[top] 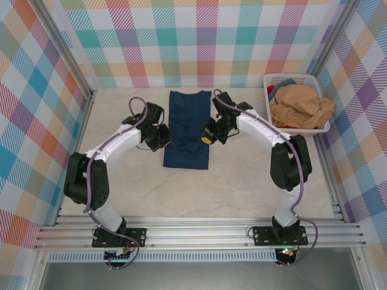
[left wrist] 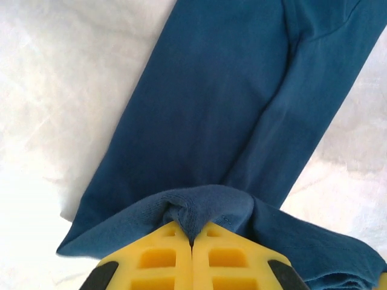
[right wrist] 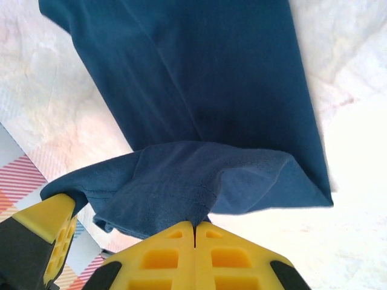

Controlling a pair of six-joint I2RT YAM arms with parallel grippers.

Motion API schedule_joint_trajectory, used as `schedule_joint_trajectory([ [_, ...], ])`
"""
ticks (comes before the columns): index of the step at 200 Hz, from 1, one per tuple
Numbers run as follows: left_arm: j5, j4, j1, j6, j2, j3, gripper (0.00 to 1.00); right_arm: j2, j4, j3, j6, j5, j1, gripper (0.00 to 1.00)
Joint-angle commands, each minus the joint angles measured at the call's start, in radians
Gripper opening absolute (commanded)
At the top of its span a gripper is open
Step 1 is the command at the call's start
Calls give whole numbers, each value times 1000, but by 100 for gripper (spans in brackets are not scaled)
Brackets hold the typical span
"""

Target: Fold and stack the t-shirts

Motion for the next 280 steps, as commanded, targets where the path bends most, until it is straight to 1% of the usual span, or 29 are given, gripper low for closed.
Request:
schedule_joint_trajectory([
  [1,2,20,28,32,69,65,0,57,-24,60,-27,-18,-22,0],
  [65,10,10,75,42,255,264,0,198,-64,220,-35,4,-71,0],
  [97,56,22,78,38,344,340,0,258,-39,268,-37,7,-89,0],
  [120,81,17,83,42,418,422,0,310,-58,333,-35,14,-106,0],
  [169,109,-24,97,61,546,608,10,415,-114,500,-32,18,-122,0],
  [176,108,-40,98,68,561,636,14,429,-123,526,-33,16,-123,0],
  [178,107,-45,98,73,564,644,16,433,-125,532,-32,17,-124,0],
  [185,99,-66,98,84,575,666,26,445,-137,556,-32,18,-124,11],
  [191,78,-86,100,91,576,681,35,453,-143,573,-33,15,-126,24],
  [195,60,-101,100,96,571,687,38,458,-145,584,-36,13,-127,33],
  [196,57,-105,100,96,570,688,39,458,-145,584,-36,13,-127,33],
  [200,38,-119,100,99,565,692,40,461,-150,596,-43,14,-127,40],
  [205,16,-132,101,99,550,691,40,462,-159,611,-53,21,-127,46],
  [213,-24,-154,106,94,523,683,41,454,-174,625,-74,40,-127,53],
  [217,-48,-166,107,90,506,675,43,445,-177,625,-84,49,-128,55],
  [229,-86,-166,114,78,443,626,49,407,-179,603,-110,78,-128,58],
  [239,-71,-132,117,79,386,555,51,362,-177,560,-121,100,-130,58],
  [250,-56,-134,117,79,343,495,53,302,-140,464,-121,104,-129,57],
  [264,-30,-151,118,85,303,406,52,211,-68,292,-101,87,-118,53],
  [280,41,-86,114,85,244,258,47,121,17,104,-84,71,-93,50],
])
